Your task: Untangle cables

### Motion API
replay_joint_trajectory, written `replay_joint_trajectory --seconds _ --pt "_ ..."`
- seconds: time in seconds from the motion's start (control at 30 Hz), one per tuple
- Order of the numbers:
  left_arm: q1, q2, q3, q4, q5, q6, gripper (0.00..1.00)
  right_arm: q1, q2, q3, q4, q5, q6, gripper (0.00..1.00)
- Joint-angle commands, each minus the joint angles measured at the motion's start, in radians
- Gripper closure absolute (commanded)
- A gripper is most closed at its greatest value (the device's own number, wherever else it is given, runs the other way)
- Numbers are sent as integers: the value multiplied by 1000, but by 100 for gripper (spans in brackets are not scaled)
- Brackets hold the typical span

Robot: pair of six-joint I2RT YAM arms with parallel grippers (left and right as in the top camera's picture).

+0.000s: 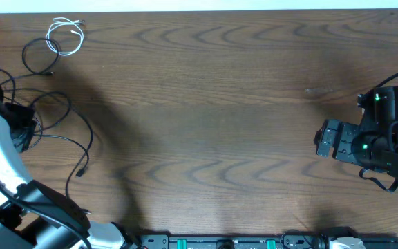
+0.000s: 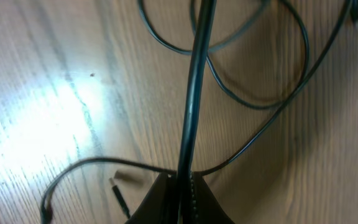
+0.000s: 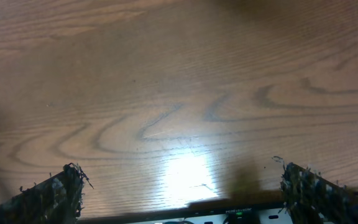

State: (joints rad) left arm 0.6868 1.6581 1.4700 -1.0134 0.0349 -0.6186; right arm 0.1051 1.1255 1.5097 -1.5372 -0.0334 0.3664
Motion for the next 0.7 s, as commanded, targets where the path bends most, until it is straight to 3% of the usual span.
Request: replay_joint_trajectory --seconds 0.0,0.1,0.4,0.67 --pt "37 -77 6 -8 -36 -132 93 -6 0 5 -1 5 6 1" --pt "79 -117 6 -20 -35 -217 92 -6 0 5 -2 5 6 1" --pt "204 -136 6 -80 -35 -297 93 -6 0 5 -1 5 6 1" --pt "269 -128 6 -77 -35 -301 93 -6 0 5 -1 5 6 1"
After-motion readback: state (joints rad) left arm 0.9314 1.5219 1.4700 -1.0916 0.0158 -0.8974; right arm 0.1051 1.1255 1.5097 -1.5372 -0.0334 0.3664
